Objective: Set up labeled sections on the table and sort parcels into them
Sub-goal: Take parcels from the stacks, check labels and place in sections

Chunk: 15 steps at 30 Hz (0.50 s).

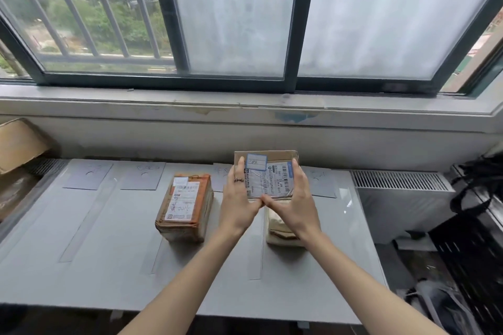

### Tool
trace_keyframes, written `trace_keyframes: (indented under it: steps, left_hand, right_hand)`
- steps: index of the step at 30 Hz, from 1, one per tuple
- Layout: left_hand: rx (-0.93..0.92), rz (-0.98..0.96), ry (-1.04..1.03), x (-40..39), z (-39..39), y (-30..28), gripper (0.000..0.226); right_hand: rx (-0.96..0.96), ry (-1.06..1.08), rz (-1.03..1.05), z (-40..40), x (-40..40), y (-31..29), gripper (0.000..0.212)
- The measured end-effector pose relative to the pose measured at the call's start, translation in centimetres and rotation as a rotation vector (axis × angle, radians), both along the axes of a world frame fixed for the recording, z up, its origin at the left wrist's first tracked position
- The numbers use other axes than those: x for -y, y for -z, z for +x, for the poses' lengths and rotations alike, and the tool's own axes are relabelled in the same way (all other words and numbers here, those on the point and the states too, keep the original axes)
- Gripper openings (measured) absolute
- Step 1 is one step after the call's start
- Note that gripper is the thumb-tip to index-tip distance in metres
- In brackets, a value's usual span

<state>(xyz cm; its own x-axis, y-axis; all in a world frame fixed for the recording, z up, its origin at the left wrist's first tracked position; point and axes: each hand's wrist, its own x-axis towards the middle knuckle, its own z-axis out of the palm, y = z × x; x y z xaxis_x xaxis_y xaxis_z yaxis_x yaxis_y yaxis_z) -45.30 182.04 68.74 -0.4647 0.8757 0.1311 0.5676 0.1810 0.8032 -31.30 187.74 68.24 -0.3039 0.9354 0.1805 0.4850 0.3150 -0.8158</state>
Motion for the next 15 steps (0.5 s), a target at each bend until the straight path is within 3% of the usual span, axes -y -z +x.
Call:
trace_keyframes:
  steps: [15]
  left_hand:
    - [0.007, -0.025, 0.104, -2.0, 4.4, 1.0, 0.111]
  right_hand:
    - [0.046, 0.074, 0.0, 4.9, -0.6, 0.0, 0.115]
